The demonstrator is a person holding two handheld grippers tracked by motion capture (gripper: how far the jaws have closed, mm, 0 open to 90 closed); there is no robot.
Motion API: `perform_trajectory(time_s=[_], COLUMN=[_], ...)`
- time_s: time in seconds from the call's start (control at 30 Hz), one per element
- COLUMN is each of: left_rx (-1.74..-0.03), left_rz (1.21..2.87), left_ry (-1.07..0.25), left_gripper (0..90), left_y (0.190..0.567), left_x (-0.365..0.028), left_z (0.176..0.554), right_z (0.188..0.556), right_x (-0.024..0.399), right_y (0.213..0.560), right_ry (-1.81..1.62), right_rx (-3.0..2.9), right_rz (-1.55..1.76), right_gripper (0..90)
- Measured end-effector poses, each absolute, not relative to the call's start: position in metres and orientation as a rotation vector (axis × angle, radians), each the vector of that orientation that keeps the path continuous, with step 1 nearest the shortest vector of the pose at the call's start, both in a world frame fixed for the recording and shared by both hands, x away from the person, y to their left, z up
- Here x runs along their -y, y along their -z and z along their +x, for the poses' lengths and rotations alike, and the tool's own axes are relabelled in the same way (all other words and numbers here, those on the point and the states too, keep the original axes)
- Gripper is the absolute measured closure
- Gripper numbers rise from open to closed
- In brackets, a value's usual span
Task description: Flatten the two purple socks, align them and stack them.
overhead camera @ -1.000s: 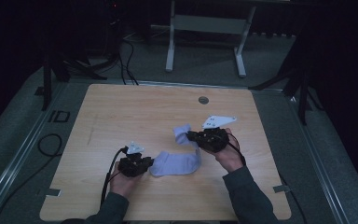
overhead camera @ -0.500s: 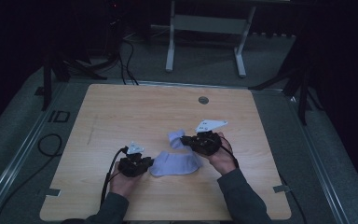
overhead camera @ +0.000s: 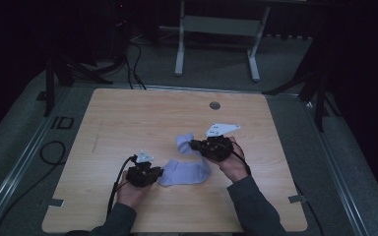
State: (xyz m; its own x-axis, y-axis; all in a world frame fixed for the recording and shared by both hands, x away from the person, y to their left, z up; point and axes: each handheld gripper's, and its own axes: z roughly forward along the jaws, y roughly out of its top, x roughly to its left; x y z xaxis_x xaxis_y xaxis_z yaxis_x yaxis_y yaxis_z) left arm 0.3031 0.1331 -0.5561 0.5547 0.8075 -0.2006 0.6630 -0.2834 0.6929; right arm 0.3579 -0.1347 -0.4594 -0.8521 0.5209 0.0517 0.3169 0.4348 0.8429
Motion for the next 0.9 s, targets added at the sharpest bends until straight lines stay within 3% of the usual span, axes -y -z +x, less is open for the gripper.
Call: perform_trajectory(time_s=[0.9], left_rx=[-1.186], left_rz=[2.032], left_ry=[-0.241], left_gripper=[77.9], left_y=[0.5568], left_x=[-0.1331], left_z=[0.3036], right_z=[0.3536], right_x=[0.1404], right_y=[0.4571], right_ry=[-1.332], right_rx=[-2.453], right_rz=[0.713], right_gripper=[86.1])
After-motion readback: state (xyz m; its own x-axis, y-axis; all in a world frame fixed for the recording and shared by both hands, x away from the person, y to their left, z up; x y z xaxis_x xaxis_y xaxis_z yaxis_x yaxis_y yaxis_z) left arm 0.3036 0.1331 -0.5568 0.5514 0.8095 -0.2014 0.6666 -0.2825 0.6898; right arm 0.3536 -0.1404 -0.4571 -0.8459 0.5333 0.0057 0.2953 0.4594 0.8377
